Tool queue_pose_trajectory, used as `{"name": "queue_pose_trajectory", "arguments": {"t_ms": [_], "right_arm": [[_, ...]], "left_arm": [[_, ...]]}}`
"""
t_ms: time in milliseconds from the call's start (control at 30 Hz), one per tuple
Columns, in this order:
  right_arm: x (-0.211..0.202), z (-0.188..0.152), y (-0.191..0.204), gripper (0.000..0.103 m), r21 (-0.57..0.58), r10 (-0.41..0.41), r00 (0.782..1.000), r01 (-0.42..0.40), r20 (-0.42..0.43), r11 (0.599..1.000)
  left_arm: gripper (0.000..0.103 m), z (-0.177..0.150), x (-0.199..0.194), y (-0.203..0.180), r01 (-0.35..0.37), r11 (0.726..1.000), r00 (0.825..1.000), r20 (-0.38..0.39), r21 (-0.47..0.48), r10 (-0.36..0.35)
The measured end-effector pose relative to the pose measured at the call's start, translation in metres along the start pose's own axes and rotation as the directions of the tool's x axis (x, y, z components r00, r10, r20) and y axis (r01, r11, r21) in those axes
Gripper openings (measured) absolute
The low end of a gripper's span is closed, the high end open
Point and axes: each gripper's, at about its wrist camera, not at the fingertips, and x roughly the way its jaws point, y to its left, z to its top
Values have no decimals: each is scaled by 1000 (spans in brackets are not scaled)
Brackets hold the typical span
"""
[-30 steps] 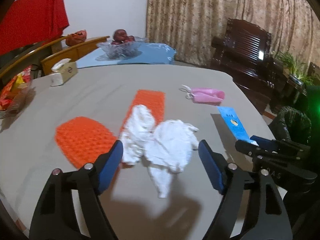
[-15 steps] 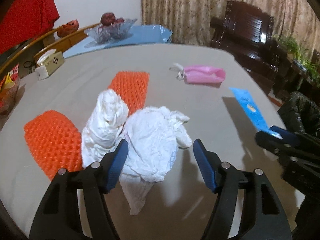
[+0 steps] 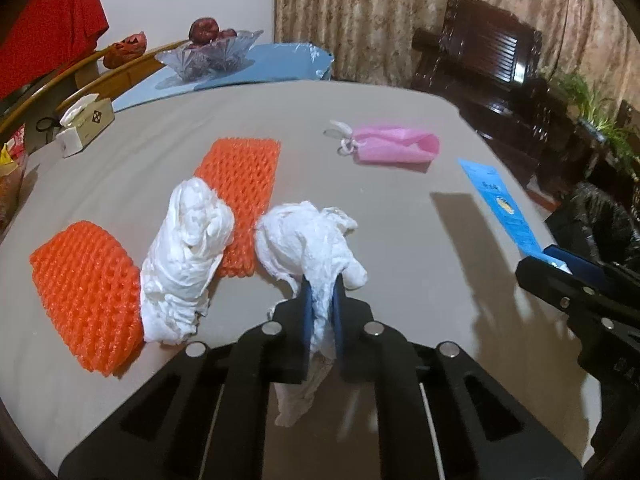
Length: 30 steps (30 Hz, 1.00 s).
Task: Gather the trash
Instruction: 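Grasp the blue hand-cream tube with the right tool while the left tool grasps white tissues, then carry the tube and tissues over the bin and open both tools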
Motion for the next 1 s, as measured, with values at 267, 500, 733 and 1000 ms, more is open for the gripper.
{"name": "queue_pose_trajectory", "arguments": {"t_ms": [267,500,733,1000], "right_arm": [[-27,8,0,41,-3,10,999,-10,43,1000],[-49,14,-1,41,-2,19,997,-19,79,1000],[-74,19,-7,41,5,9,992,-10,122,1000],[-114,20,-29,41,29,-36,983,31,179,999]], "left_arm": [[8,12,-36,-12,34,999,996,77,11,-34],[8,21,-61,-22,58,998,990,127,19,-60],[8,30,-78,-36,81,996,984,159,34,-85],[8,35,-97,-69,134,987,971,189,84,-148]]}}
